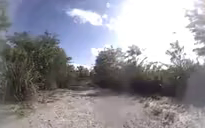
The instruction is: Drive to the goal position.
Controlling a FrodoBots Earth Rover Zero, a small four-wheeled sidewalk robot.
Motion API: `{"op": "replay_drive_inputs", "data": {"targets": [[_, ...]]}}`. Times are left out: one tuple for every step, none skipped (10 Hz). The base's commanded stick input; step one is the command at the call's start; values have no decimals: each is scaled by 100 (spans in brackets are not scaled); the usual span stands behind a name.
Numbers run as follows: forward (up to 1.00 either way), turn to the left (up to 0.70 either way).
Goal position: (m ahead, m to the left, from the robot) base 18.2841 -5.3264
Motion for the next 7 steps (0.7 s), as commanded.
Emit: {"op": "replay_drive_inputs", "data": {"targets": [[70,19],[70,0],[70,0],[70,0],[70,0],[70,0],[70,18]]}}
